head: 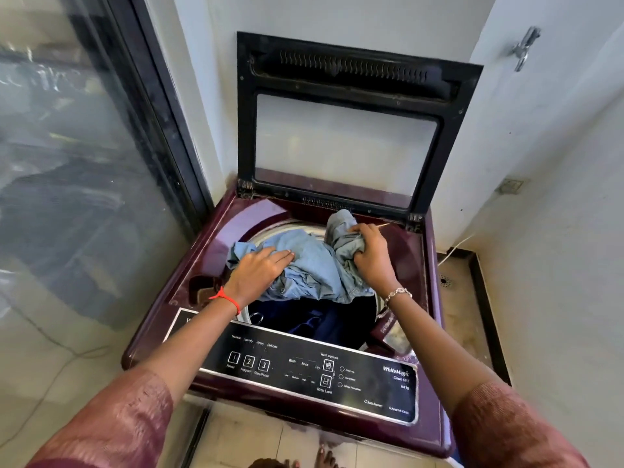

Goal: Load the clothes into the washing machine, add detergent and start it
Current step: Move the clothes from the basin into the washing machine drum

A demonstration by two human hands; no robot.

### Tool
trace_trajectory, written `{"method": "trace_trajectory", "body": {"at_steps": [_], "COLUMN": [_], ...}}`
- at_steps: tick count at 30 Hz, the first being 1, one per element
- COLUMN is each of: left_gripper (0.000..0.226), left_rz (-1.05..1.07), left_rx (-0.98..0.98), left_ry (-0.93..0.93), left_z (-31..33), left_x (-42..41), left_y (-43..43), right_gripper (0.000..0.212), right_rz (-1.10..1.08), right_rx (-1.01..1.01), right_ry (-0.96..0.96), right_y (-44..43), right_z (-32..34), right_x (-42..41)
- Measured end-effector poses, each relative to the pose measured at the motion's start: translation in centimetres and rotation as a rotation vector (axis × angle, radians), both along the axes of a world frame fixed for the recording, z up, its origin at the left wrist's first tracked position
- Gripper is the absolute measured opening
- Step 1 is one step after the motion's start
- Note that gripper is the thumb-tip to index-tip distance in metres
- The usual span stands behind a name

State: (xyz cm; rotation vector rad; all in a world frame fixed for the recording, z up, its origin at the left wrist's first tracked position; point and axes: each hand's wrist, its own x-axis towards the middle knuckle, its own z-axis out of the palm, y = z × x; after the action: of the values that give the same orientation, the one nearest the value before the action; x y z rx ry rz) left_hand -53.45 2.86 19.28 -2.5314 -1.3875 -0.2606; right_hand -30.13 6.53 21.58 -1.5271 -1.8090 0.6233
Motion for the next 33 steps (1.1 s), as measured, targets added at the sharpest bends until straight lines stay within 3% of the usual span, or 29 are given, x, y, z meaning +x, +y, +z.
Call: {"method": "trace_trajectory", "body": {"at_steps": [5,11,18,21,25,33], "left_gripper": [0.059,0.044,0.036,0.033,0.044,0.044], "left_rz": [0.014,0.045,0.118,0.120,0.083,-0.023], "left_rx": [-0.147,-0.283,-0.467,-0.626,-0.670,-0.487], "left_ry": [0.158,0.338,0.423,0.387,0.283,-0.015], "left_z": [-2.4,-5.1,-6.7,-7.1,-6.6,-2.7], "left_x": [0.7,1.4,2.9,3.0,3.6,7.4], "left_y": [0.9,1.8,1.8,1.8,2.1,2.7], "right_gripper": [0.048,0.048,0.052,0.049,0.045,0.037], "right_rz": [-0.007,0.053,0.205,0.263,0.251,0.114], "right_rx": [-0.137,-0.276,-0.526,-0.594,-0.618,-0.489], "right_ry": [-0.067,-0.129,-0.227,-0.310,-0.367,-0.341], "right_y": [-0.6,-1.0,-1.4,-1.4,-1.6,-2.0], "right_z": [-3.4,-6.7,-8.2,-8.3,-8.2,-5.6], "right_x": [0.1,0.5,0.7,0.8,0.9,2.6]}}
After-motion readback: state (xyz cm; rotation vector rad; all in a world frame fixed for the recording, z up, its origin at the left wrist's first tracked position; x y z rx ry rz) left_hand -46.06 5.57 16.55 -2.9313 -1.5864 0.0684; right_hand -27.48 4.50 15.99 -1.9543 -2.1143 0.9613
